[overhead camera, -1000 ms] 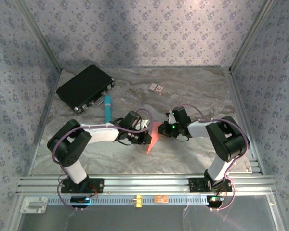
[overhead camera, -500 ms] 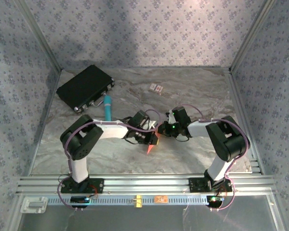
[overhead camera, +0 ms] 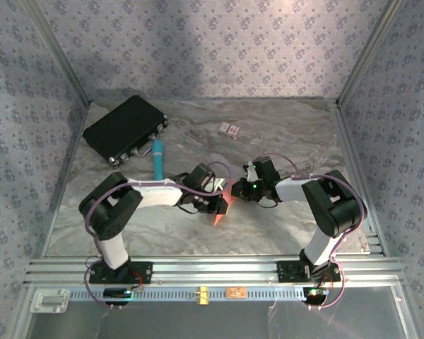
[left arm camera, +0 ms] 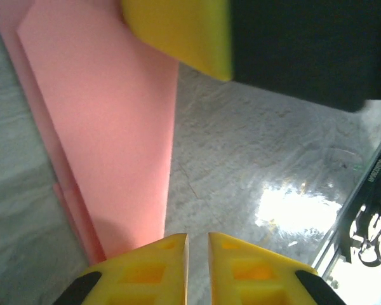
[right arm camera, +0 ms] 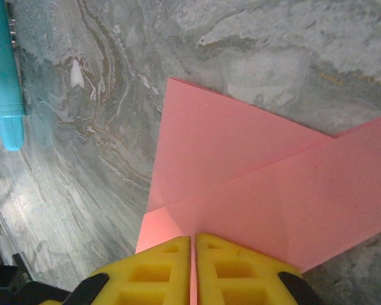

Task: Fold a paper plane with a square sheet of paper (pick it up from the middle)
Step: Fold the wing for the fifth time at the center of the table, then move a paper plane to the center of the table.

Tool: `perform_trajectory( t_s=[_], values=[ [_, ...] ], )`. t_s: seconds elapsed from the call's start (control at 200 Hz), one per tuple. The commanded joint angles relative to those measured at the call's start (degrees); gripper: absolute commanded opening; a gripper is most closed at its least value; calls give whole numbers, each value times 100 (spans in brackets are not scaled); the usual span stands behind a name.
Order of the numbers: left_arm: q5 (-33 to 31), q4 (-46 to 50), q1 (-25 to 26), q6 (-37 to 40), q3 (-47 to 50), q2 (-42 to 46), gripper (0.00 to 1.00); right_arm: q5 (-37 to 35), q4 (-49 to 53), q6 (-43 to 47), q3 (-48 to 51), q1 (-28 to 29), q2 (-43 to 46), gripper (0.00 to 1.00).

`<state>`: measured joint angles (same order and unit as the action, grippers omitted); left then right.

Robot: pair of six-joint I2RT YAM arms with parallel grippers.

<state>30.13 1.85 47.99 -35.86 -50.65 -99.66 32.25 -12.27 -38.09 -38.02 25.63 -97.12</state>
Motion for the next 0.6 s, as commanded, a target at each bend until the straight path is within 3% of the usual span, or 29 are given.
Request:
perform_trajectory(
  t_s=[0.0,0.055,0.23,0.45,0.595],
  values=[
    [-451,-180,-118,-163,230,614,16,302,-124,47,-106,-7,230,15],
    [-583,-369,-273,-367,442,783,16,233,69,83,-222,80,468,16],
    [-455,-576,-799,-652,696,817,20,-1075,1888,158,-504,129,1047,16],
    [117,-487,-891,-487,349,346,25,-1496,1887,-342,204,168,1888,18],
    [347,-381,-893,-392,131,78,27,-1343,1695,-487,578,168,2140,20]
  ],
)
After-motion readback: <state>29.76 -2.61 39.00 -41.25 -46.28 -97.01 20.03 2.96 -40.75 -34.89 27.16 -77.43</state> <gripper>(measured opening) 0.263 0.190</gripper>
